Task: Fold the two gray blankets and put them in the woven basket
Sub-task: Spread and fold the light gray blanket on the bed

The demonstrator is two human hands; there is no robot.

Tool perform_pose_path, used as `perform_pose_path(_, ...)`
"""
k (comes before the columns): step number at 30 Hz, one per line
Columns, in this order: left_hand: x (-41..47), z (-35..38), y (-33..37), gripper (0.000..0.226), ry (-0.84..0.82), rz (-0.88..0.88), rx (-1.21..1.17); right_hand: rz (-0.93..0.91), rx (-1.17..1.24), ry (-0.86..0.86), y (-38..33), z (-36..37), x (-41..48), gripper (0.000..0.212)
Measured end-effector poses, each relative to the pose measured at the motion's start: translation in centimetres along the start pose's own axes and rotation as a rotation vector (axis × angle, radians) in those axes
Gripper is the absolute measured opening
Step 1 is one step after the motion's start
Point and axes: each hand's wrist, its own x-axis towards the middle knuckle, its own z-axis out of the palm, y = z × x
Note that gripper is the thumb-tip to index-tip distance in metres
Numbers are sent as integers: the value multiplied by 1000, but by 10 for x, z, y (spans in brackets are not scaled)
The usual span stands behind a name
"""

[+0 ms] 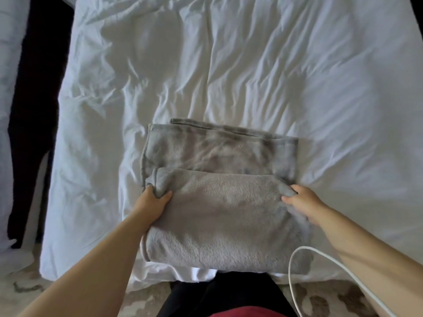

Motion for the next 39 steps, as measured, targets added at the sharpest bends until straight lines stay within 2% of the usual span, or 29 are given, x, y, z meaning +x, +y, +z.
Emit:
perform_pose_path(2,1,-4,-3,23,-90,-31,-247,32,223,-6,3,-8,4,8)
perform_pose_path(3,2,-6,-7,19,-99,-46,-297,45,267,19,5,-11,4,13)
perform_pose_path(4,2,-8,-10,23,-73,-48,-263,62,249,61,7,-14,4,18)
perform_pose_path(7,1,-10,-7,37,82,-35,79,138,124,146,9,-13,-2,28)
perform_pose_path(8,-1,-11,0,42,98,-34,120,148,80,152,6,-11,-3,30)
perform_pose_path(12,-3,-15,37,61,172,68,84,123,-224,183,-27,-6,-3,42)
perform_pose_path(16,14,-24,77,66,249,266,107,78,-320,166,-70,0,9,51)
perform_pose_path(21,70,-19,125,75,171,585,341,-161,-375,215,-117,21,58,59)
perform_pose_path(23,95,-9,139,86,97,707,485,-298,-491,258,-126,31,82,68)
perform_pose_path(26,123,9,149,106,12,716,744,-332,-682,231,-125,47,109,89)
perform_pose_path(28,132,18,148,108,-29,682,825,-282,-703,222,-120,54,117,92)
perform_pose_path(31,137,23,143,92,-17,651,820,-286,-715,277,-112,59,121,70)
perform_pose_path(33,134,26,140,74,-2,629,784,-306,-696,290,-108,57,118,47)
perform_pose_path(35,127,26,139,53,1,604,772,-327,-734,276,-106,52,112,32)
perform_pose_path(39,102,14,135,26,29,663,902,-390,-832,249,-103,34,89,32)
